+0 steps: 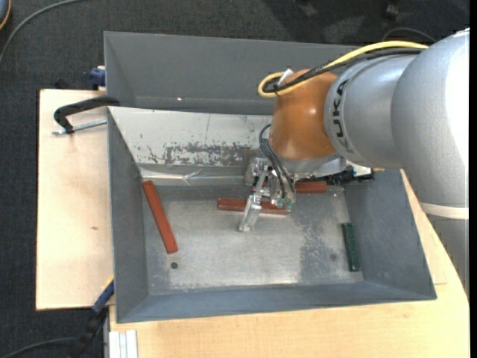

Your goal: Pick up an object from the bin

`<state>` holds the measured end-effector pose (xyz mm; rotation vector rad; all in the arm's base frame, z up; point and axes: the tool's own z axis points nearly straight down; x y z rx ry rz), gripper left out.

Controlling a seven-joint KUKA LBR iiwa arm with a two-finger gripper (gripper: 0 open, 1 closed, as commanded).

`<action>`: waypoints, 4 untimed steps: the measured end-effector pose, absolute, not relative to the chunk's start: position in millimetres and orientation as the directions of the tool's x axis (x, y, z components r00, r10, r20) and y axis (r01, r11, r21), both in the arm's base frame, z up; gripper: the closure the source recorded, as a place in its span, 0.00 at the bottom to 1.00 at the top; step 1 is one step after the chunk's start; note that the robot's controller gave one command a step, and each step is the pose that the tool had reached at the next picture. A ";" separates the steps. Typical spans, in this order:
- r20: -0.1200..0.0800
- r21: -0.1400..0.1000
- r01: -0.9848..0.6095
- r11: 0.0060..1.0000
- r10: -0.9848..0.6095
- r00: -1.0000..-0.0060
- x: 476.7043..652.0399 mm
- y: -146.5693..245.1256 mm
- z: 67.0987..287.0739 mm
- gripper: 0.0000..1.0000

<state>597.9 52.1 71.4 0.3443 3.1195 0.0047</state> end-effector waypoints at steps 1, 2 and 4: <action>-0.005 0.004 0.217 0.976 0.217 -0.976 599.4 53.4 73.1 0.00; -0.007 0.004 0.218 0.976 0.218 -0.976 600.0 52.9 73.4 1.00; -0.014 0.006 0.217 0.976 0.217 -0.976 604.7 54.3 172.5 1.00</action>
Offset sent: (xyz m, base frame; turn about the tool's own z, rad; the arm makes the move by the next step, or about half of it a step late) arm 0.0000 0.0000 0.0000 0.0000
